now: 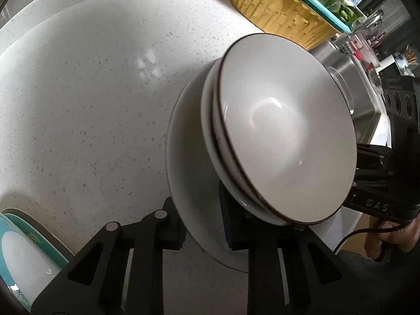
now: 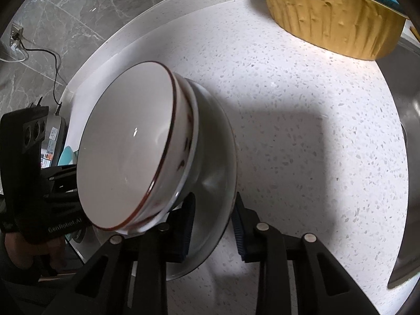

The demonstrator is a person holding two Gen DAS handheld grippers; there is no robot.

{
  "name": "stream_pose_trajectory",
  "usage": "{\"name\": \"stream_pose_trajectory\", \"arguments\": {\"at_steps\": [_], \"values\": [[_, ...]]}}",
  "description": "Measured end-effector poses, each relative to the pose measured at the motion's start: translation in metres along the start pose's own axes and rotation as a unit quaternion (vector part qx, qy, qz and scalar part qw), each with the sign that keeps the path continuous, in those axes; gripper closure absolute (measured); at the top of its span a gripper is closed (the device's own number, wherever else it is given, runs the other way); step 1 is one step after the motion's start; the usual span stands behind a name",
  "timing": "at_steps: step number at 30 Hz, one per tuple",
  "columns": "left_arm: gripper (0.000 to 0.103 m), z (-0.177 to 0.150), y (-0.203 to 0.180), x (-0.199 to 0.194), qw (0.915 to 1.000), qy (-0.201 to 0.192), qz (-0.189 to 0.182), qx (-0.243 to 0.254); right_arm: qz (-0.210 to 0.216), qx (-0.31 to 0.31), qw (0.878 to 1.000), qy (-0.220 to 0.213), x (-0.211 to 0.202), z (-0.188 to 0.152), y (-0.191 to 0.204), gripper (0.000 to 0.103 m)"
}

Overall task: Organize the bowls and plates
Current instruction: 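Lift the nested bowls and carry them over the teal floral plates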

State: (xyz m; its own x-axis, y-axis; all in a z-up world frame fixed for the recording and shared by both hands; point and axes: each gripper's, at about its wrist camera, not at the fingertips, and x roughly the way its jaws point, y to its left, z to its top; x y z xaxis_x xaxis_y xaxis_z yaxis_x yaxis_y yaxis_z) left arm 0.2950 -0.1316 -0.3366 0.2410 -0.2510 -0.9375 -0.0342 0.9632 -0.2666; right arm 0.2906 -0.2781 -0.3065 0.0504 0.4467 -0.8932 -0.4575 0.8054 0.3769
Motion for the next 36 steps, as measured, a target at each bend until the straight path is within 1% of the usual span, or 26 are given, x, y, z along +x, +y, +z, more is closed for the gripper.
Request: {"name": "stream_pose_trajectory", "arguments": {"at_steps": [1, 4, 5, 14, 19, 27, 33, 36], "values": [[0.086, 0.000, 0.000, 0.000, 1.0000, -0.001, -0.001, -0.001, -0.011, -0.002, 1.000, -0.001, 0.000, 0.001, 0.000, 0.082], [0.087, -0.001, -0.001, -0.001, 1.0000, -0.002, 0.002, 0.001, -0.019, -0.001, 1.000, 0.000, 0.003, 0.008, 0.005, 0.083], [0.087, -0.007, 0.005, -0.005, 1.0000, -0.002, 0.003, 0.002, -0.022, -0.001, 1.000, 0.000, 0.003, 0.008, 0.006, 0.084], [0.087, -0.011, 0.001, -0.013, 0.9999, -0.010, 0.011, 0.000, -0.028, 0.001, 1.000, 0.007, 0.002, 0.006, 0.005, 0.085], [0.087, -0.009, -0.004, -0.025, 0.9997, -0.019, 0.013, 0.003, -0.034, -0.003, 0.999, 0.002, -0.009, 0.001, 0.007, 0.085], [0.087, -0.016, -0.006, -0.062, 0.9988, -0.046, 0.013, -0.008, -0.033, -0.023, 0.999, -0.014, -0.035, 0.008, 0.017, 0.085], [0.087, -0.023, 0.003, -0.096, 0.9973, -0.065, 0.021, -0.027, -0.027, -0.053, 0.998, -0.022, -0.049, 0.012, 0.035, 0.085], [0.087, -0.029, 0.011, -0.111, 0.9961, -0.074, 0.027, -0.039, -0.022, -0.071, 0.997, -0.022, -0.051, 0.015, 0.050, 0.085]]}}
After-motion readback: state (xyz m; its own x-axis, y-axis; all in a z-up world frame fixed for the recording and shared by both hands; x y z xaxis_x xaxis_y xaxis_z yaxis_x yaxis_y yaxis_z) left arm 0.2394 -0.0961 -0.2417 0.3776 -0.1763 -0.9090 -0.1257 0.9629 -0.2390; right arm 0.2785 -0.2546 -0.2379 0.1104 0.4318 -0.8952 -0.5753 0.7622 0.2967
